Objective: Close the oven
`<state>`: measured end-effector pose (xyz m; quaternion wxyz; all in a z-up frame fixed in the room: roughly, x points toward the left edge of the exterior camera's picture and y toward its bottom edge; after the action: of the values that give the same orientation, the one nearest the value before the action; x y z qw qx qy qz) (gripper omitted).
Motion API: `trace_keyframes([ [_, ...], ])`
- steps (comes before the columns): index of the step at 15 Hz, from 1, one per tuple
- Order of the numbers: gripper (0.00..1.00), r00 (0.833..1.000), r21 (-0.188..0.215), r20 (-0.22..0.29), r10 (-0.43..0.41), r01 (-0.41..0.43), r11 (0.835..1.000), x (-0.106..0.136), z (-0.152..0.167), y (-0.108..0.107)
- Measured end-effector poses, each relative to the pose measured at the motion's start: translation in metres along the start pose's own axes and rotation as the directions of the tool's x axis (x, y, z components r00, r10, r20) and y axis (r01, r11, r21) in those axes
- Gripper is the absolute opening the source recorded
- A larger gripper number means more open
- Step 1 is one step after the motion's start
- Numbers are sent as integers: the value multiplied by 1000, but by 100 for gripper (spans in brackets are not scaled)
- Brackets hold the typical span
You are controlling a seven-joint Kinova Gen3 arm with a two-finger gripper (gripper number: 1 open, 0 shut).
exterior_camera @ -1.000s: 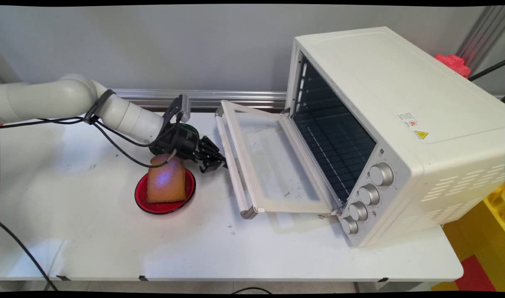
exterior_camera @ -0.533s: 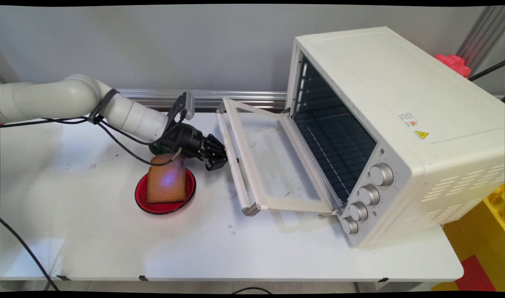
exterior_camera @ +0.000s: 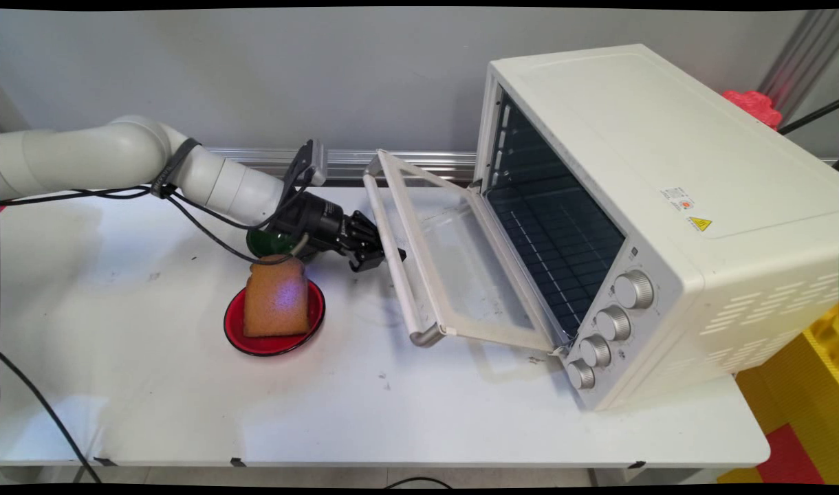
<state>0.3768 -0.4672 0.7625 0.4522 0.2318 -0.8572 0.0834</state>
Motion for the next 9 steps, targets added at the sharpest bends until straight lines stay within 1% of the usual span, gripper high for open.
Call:
trace_keyframes([
  [5,0,1000,6,-31,4,-4,1000,12,-2,-4],
  [9,0,998,2,-62,9,-9,1000,23,-1,-6],
])
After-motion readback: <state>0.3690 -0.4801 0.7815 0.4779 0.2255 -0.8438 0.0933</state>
